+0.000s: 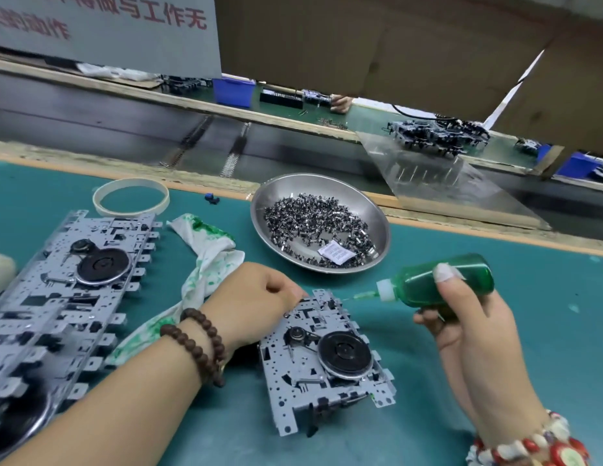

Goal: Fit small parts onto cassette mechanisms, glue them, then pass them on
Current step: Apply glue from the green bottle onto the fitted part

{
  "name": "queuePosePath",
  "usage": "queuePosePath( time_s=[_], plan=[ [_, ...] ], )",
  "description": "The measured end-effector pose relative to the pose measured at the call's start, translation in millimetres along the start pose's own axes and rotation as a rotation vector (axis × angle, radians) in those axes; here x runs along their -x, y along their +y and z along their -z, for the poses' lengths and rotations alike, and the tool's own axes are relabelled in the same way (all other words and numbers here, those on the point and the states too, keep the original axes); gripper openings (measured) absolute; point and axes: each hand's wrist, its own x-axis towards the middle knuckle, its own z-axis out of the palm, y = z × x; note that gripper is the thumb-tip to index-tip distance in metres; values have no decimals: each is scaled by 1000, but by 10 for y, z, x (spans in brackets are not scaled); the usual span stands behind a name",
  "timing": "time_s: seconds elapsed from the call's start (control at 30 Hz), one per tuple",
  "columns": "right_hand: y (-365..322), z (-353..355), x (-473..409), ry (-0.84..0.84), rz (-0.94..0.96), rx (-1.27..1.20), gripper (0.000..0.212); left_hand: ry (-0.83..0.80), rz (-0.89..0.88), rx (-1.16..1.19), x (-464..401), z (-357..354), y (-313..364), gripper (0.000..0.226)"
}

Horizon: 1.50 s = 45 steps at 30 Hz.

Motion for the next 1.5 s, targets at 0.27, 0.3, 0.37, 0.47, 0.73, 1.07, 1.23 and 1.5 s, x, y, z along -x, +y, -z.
queuePosePath(
  time_s=[0.27,0.3,0.37,0.47,0.73,1.07,1.23,1.5],
  plan=[
    [1,-19,19,-41,117,203,41,-3,39,22,30,-3,36,18],
    [10,-13,19,-43,120,206,33,1,40,17,31,-3,35,18],
    [19,-9,21,-44,126,205,14,4,40,15,29,-4,37,19],
    [33,0,25,-41,142,225,6,3,41,16,29,-5,42,18],
    [34,-8,21,-42,159,257,21,7,38,7,34,-4,33,19],
    [24,-22,23,-61,172,272,29,11,32,13,22,-8,36,15],
    [25,-19,14,-69,177,286,45,5,29,15,20,-8,35,15],
    [26,-18,21,-72,177,287,32,-2,27,19,16,-6,42,19]
  ],
)
